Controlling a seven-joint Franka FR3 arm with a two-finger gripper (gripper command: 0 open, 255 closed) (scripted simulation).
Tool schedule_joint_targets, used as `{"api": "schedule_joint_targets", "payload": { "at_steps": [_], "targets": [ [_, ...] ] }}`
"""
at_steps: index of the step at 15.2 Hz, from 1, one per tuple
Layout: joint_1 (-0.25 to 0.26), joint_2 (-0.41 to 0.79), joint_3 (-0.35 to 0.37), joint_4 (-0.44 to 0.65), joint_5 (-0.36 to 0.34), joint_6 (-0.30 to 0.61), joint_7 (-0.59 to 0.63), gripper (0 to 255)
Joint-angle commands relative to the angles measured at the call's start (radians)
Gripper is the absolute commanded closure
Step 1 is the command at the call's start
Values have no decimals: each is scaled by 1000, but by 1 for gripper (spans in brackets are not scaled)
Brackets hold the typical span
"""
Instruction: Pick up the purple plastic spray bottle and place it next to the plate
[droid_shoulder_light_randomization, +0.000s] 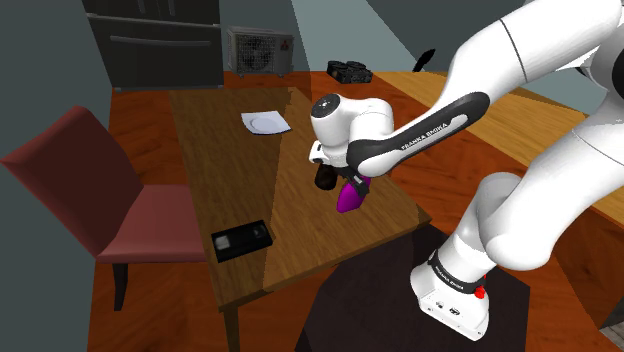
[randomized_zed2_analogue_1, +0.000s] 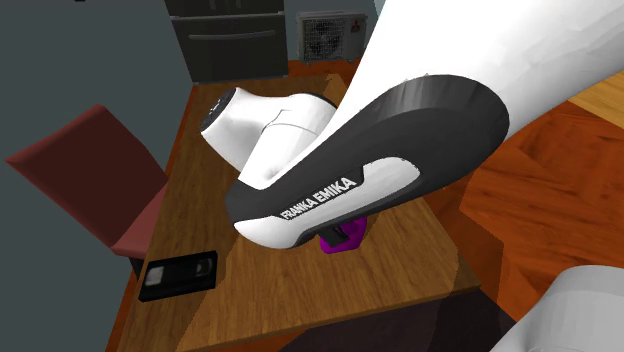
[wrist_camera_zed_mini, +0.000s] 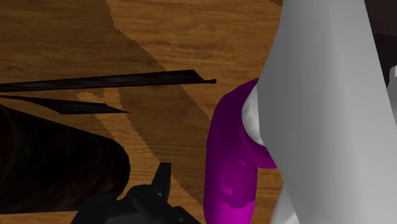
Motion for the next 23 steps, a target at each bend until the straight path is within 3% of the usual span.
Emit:
{"api": "schedule_joint_targets", "payload": {
  "at_steps": [1, 2, 3, 12, 23],
  "targets": [
    [0, 0, 0, 0, 0, 0, 0, 0],
    [0, 0, 0, 0, 0, 0, 0, 0],
    [0, 0, 0, 0, 0, 0, 0, 255],
    [0, 0, 0, 0, 0, 0, 0, 255],
    [10, -111, 5, 54, 39, -151, -71, 255]
  ]
}}
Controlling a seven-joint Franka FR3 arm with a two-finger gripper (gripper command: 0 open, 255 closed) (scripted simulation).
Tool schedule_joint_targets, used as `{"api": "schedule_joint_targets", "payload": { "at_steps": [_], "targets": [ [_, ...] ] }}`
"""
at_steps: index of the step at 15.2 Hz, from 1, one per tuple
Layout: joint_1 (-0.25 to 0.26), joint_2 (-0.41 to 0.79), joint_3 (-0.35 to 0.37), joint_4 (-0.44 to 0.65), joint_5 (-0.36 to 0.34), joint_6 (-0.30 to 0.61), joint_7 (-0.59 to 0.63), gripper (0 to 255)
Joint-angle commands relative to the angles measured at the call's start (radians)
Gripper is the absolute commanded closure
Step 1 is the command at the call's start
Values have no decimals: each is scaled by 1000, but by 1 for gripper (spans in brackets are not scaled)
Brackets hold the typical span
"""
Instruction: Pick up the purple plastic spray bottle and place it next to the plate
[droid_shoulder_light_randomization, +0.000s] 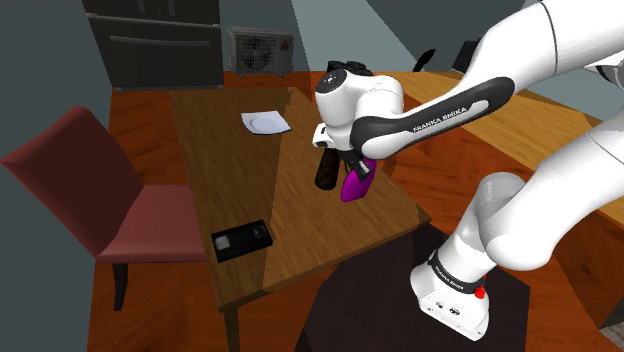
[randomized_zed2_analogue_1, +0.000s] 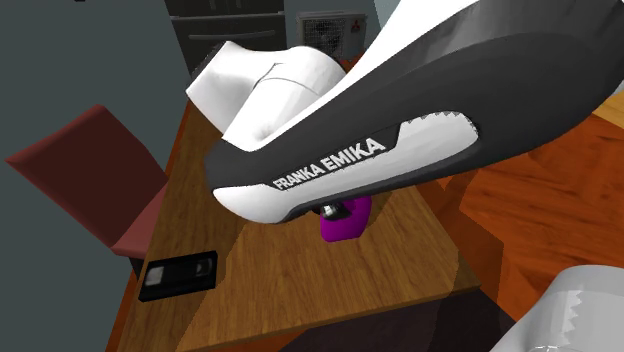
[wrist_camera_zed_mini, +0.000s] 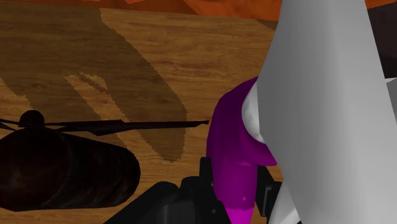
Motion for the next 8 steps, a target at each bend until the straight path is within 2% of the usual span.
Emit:
{"api": "schedule_joint_targets", "payload": {
  "at_steps": [1, 8],
  "targets": [
    [2, -17, 2, 13, 7, -28, -11, 255],
    [7, -68, 6, 63, 23, -123, -51, 255]
  ]
}}
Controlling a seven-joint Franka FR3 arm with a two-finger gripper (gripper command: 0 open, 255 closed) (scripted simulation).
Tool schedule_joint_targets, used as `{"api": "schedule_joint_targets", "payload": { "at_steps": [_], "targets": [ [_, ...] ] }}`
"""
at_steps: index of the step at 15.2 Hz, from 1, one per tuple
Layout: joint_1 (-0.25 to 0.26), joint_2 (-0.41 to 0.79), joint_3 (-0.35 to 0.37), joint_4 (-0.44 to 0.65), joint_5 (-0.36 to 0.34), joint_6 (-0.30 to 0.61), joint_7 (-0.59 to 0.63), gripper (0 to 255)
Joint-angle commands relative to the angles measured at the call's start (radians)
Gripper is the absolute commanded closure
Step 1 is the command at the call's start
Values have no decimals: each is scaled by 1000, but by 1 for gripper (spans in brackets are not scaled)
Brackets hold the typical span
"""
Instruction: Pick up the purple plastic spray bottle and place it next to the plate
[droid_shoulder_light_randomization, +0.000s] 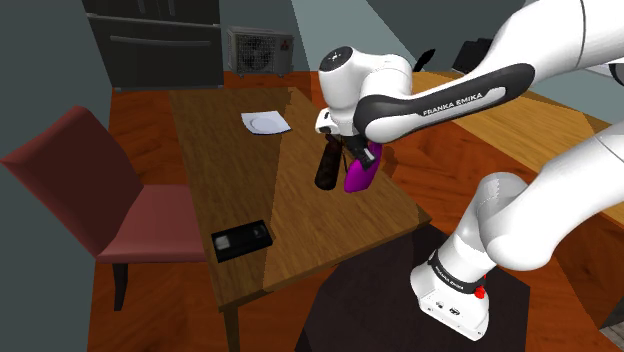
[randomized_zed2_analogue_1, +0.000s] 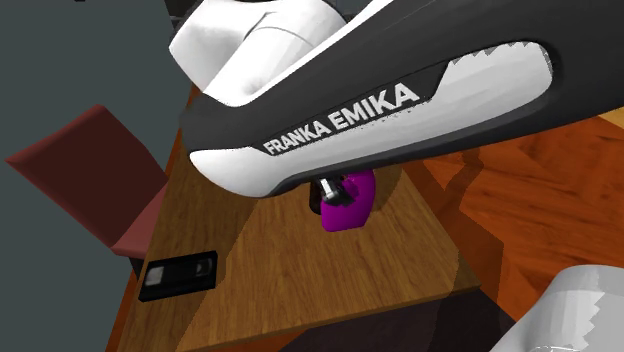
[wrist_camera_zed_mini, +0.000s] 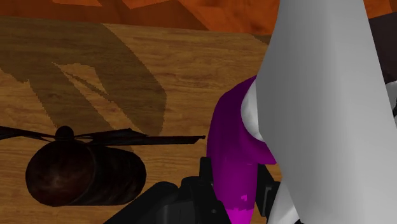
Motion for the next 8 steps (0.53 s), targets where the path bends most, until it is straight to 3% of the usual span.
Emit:
{"api": "schedule_joint_targets", "payload": {
  "at_steps": [1, 8],
  "targets": [
    [1, -13, 2, 16, 4, -28, -11, 255],
    [4, -50, 6, 78, 14, -119, -48, 255]
  ]
}}
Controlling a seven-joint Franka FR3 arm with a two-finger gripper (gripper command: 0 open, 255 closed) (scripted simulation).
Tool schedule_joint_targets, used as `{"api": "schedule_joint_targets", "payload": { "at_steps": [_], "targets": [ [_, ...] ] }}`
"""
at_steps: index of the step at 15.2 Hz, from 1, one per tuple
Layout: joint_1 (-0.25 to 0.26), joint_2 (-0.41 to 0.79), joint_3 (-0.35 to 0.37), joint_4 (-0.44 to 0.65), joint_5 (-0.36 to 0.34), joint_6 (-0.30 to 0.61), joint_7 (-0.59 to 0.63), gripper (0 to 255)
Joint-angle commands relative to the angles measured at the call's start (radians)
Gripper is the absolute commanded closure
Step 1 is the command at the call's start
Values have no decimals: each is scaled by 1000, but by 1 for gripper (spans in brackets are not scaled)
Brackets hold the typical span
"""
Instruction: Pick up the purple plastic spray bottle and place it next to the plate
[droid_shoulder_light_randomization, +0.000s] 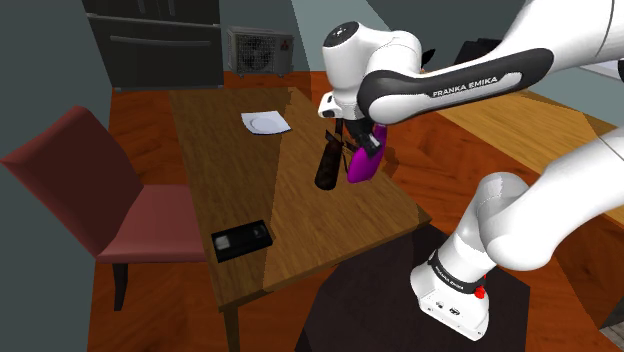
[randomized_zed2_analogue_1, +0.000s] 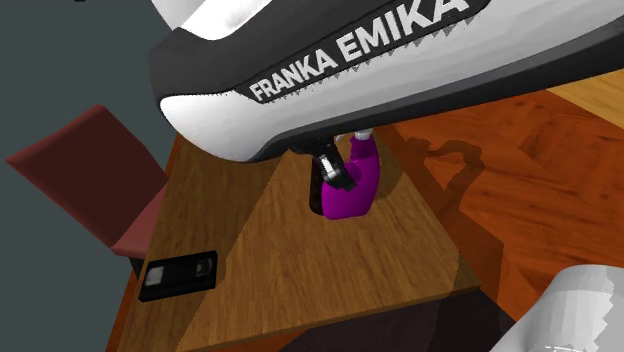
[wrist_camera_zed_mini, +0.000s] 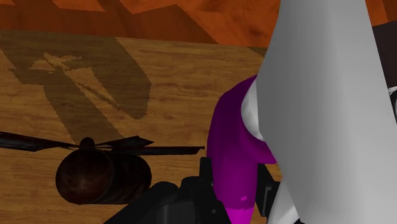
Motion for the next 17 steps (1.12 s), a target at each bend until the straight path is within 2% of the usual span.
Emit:
{"api": "schedule_joint_targets", "payload": {
  "at_steps": [1, 17],
  "targets": [
    [2, -13, 3, 18, 4, -30, -9, 255],
    [2, -48, 15, 198, 12, -230, -88, 255]
  ]
}}
